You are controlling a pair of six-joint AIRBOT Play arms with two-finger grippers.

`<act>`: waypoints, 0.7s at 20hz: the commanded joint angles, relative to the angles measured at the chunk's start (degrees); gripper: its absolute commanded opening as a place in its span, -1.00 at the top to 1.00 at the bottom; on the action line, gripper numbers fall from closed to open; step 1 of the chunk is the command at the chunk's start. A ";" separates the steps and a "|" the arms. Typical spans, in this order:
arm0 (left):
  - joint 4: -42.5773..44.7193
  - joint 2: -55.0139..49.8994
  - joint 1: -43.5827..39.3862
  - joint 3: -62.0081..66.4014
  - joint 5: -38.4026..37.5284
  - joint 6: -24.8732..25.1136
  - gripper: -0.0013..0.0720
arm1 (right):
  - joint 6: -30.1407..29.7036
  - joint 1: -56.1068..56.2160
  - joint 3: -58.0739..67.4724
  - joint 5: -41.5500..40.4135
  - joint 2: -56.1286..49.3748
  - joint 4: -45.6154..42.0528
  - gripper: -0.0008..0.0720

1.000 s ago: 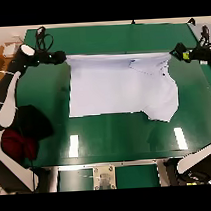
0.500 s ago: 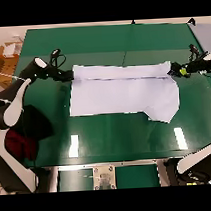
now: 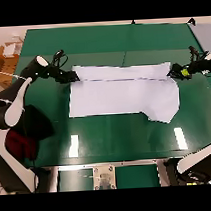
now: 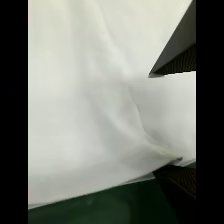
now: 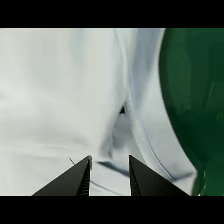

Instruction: Fold the shirts.

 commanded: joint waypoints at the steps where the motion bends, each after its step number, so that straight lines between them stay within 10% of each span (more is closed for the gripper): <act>1: -1.38 0.39 1.70 7.39 -14.21 -6.32 -0.68 | 3.45 -2.91 1.55 10.05 3.06 0.04 0.16; 7: -1.18 2.40 5.18 2.56 -38.53 -14.21 -0.68 | 1.42 -11.72 -19.37 14.01 19.87 0.07 0.17; 14: -0.74 32.87 5.01 -42.07 -15.39 -12.55 -0.68 | -3.21 -25.31 -49.86 0.31 39.89 0.07 0.16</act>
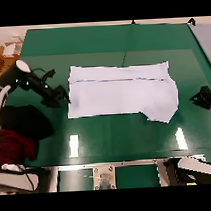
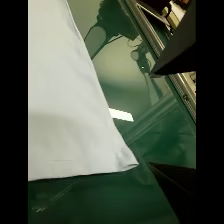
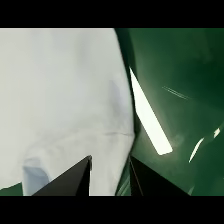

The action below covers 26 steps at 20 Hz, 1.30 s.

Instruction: Fold the shirts.

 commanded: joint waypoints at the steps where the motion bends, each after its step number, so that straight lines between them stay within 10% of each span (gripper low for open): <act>1: -0.68 17.97 0.13 -23.98 15.69 -1.09 -0.68 | -2.14 -5.09 -12.66 -6.86 7.15 0.11 0.16; 6: -20.74 37.62 -5.88 -50.66 46.34 -1.68 -0.68 | -3.76 -5.14 -17.42 -11.02 7.50 3.34 0.16; 12: -35.39 31.78 -30.71 -55.34 82.18 -9.81 -0.56 | -4.28 -5.11 -17.86 -12.63 7.43 8.13 0.16; 13: -36.46 29.46 -32.39 -55.01 84.83 -10.91 -0.28 | -4.26 -5.11 -17.86 -12.63 7.43 8.31 0.16; 19: -38.23 18.62 -33.11 -44.15 87.03 -11.85 -0.27 | -4.11 -3.48 -19.65 -12.63 7.43 9.16 0.03; 20: -38.25 17.81 -33.11 -43.43 86.55 -11.76 -0.15 | -3.82 -3.45 -20.02 -12.61 7.43 9.18 -0.03; 22: -38.21 17.79 -33.11 -43.54 85.66 -11.74 0.79 | -3.61 -3.61 -20.11 -12.61 7.43 9.11 -0.03; 26: -35.78 17.90 -33.11 -43.52 82.16 -11.72 0.82 | -1.09 -3.58 -20.11 -9.68 7.43 3.63 -0.20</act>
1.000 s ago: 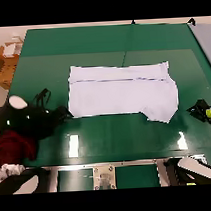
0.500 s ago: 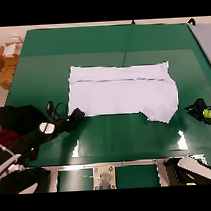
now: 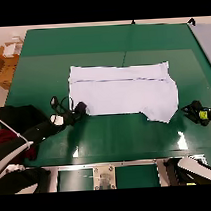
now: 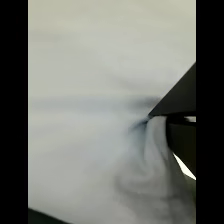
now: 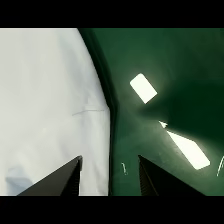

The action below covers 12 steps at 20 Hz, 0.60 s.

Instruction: Fold the shirts.

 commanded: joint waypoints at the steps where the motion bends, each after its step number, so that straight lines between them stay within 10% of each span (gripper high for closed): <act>1: 2.29 -0.39 -0.15 0.50 -2.23 0.24 0.87 | 3.08 0.07 -0.20 3.32 0.04 -6.03 -0.22; 12: 3.32 -0.39 -0.15 0.57 -2.05 0.24 0.90 | -1.79 5.73 -7.63 1.33 -9.33 5.90 -0.21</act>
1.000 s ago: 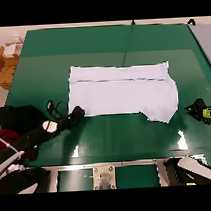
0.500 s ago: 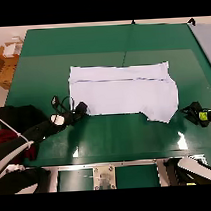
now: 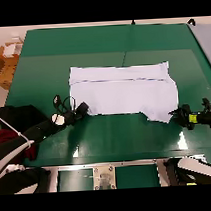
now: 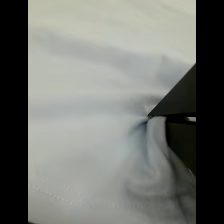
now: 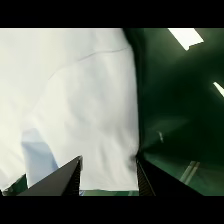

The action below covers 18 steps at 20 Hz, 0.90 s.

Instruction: Fold the shirts.

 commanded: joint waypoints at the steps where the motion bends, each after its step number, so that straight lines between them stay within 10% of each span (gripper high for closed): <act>1: 0.15 0.02 -0.02 0.00 0.02 0.02 0.90 | -2.03 3.61 -2.08 -2.29 -3.10 1.46 -0.21; 6: 0.17 0.42 -0.02 0.00 -0.07 1.79 0.90 | -3.26 2.43 0.50 3.04 -2.78 1.40 0.21; 9: 1.03 4.22 0.66 0.00 0.00 5.77 0.90 | -3.30 1.75 3.04 6.23 -1.70 1.27 0.92; 18: 15.26 10.99 10.93 0.07 -23.45 -1.14 0.91 | 14.03 0.79 6.03 6.88 11.26 -15.37 0.92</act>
